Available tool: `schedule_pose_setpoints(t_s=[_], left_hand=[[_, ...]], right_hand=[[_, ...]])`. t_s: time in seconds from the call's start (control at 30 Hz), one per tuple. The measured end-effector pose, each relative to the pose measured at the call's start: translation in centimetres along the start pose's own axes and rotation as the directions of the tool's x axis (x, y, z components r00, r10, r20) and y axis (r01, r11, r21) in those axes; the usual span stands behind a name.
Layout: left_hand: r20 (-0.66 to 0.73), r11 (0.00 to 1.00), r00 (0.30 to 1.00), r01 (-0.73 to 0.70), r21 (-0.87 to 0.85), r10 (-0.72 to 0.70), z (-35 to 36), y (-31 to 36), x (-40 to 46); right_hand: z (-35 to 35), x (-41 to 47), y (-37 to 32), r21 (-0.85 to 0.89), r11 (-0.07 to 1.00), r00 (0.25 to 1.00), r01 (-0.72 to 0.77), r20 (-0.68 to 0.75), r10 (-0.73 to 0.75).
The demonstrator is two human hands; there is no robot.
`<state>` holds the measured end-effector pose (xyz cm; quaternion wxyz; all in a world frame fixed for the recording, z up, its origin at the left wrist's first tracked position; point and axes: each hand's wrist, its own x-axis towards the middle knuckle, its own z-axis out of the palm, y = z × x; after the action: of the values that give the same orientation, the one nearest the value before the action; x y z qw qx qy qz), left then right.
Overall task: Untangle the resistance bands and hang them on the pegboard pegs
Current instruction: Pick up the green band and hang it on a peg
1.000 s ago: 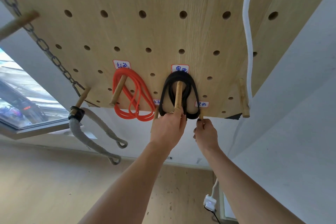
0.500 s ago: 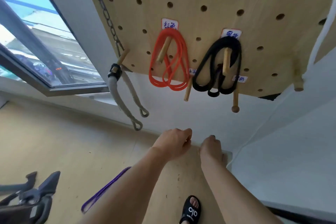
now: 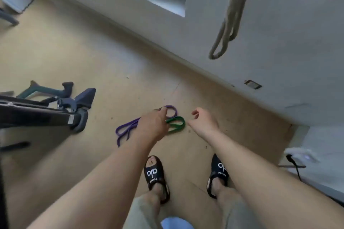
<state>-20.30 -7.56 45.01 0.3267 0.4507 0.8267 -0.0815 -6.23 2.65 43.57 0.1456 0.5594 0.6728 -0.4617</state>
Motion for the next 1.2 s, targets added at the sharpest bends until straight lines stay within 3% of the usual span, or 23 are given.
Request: schedule_pose_setpoints(t_s=[0.1,0.27,0.4,0.53,0.63,0.73,0.83,0.93,1.03,1.2], left_hand=[[0.033,0.995,0.995,0.091,-0.032,-0.090,8.8,-5.1,4.4],[0.042,0.984,0.984,0.175,0.015,-0.175,22.5,-11.5,13.0],[0.024,0.979,0.980,0.197,0.050,-0.198,31.9,-16.8,19.3],[0.022,0.970,0.980,0.192,0.152,-0.197,39.4,-21.0,24.2],[0.012,0.962,0.986,0.162,0.221,-0.169,43.0,-22.4,26.6],[-0.002,0.970,0.986,0.164,0.178,-0.166,44.8,-22.7,27.3],[-0.005,0.987,0.990,0.143,0.073,-0.143,44.5,-22.0,26.1],[-0.031,0.989,0.994,0.103,-0.103,-0.107,40.8,-20.4,23.7],[-0.022,0.980,1.000,0.016,-0.200,-0.021,33.7,-17.9,19.8],[-0.020,0.975,0.985,-0.172,-0.142,0.171,17.4,-11.9,12.1]], right_hand=[[7.8,6.2,3.1,-0.280,0.953,0.990,0.117,0.114,-0.089],[19.5,17.8,7.8,-0.606,0.699,0.924,0.379,0.288,-0.251],[28.3,26.3,10.0,-0.673,0.490,0.832,0.554,0.418,-0.365],[36.4,32.6,10.9,-0.716,0.301,0.764,0.630,0.501,-0.406],[40.8,35.4,11.5,-0.749,0.214,0.752,0.627,0.510,-0.418],[42.3,36.4,12.2,-0.738,0.157,0.714,0.657,0.541,-0.445],[40.6,35.2,11.9,-0.687,0.189,0.682,0.701,0.571,-0.457],[36.5,31.3,10.9,-0.626,0.335,0.683,0.704,0.468,-0.561],[30.5,25.2,9.3,-0.602,0.458,0.731,0.654,0.348,-0.587],[17.0,12.6,3.9,-0.537,0.679,0.841,0.501,0.118,-0.528]])
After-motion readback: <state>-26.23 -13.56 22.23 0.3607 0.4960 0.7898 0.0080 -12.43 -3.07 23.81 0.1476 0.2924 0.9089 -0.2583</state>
